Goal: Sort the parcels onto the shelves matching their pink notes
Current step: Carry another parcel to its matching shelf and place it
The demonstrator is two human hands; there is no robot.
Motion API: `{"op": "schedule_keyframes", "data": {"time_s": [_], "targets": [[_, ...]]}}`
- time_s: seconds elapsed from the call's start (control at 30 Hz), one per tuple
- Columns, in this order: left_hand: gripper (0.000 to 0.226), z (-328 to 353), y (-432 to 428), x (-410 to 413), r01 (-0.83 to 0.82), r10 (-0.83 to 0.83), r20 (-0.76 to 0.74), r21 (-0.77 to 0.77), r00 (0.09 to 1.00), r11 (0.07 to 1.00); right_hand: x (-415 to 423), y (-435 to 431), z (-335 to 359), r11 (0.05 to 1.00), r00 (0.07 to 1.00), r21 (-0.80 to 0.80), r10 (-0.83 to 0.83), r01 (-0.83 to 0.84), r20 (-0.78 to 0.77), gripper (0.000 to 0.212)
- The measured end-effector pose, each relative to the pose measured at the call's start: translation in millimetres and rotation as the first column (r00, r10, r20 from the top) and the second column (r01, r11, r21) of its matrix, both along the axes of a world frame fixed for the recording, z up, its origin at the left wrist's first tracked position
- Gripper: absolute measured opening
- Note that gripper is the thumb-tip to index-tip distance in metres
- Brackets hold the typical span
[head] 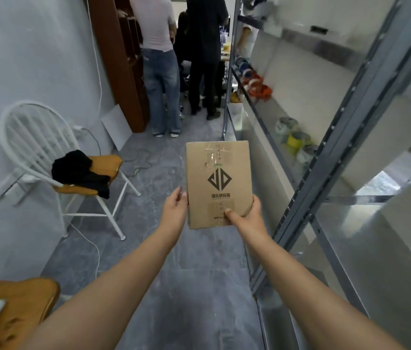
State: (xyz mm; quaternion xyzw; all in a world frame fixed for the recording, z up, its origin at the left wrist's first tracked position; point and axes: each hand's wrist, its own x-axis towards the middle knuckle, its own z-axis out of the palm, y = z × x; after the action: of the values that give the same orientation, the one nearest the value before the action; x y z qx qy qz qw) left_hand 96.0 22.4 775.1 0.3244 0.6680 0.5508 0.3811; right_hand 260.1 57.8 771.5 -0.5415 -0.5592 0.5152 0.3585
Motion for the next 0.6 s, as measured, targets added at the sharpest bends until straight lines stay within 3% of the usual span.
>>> {"op": "schedule_keyframes", "data": {"time_s": [0.13, 0.23, 0.27, 0.33, 0.37, 0.5, 0.6], "targets": [[0.079, 19.0, -2.1, -5.7, -0.06, 0.059, 0.035, 0.033, 0.998, 0.998, -1.7, -1.1, 15.3, 0.998, 0.997, 0.059, -0.001, 0.005, -0.072, 0.076], [0.106, 28.5, 1.9, -15.4, 0.025, -0.024, 0.175, -0.001, 0.984, 1.0, -3.4, -2.1, 22.2, 0.997, 0.994, 0.074, 0.025, -0.017, -0.11, 0.072], [0.099, 30.2, 2.7, -18.6, 0.084, -0.082, 0.21, 0.001, 0.974, 0.996, -3.4, -1.6, 24.3, 0.996, 0.993, 0.083, 0.03, -0.021, -0.115, 0.071], [0.06, 38.9, -0.1, -17.8, 0.171, -0.173, 0.19, 0.026, 0.967, 0.985, -3.0, -0.1, 29.9, 0.993, 0.995, 0.112, 0.035, -0.024, -0.098, 0.073], [0.052, 40.6, -0.3, -18.4, 0.188, -0.19, 0.179, 0.033, 0.965, 0.982, -3.1, 0.2, 34.2, 0.992, 0.997, 0.127, 0.032, -0.023, -0.068, 0.079], [0.076, 45.0, -3.4, -18.2, 0.26, -0.274, 0.25, 0.088, 0.929, 0.962, -7.3, -1.8, 53.7, 0.994, 0.997, 0.095, 0.05, -0.056, 0.061, 0.108], [0.059, 49.2, -4.8, -20.2, 0.221, -0.262, 0.405, 0.147, 0.876, 0.964, -9.9, -3.2, 58.7, 0.987, 0.99, 0.104, 0.111, -0.12, 0.09, 0.109]]}}
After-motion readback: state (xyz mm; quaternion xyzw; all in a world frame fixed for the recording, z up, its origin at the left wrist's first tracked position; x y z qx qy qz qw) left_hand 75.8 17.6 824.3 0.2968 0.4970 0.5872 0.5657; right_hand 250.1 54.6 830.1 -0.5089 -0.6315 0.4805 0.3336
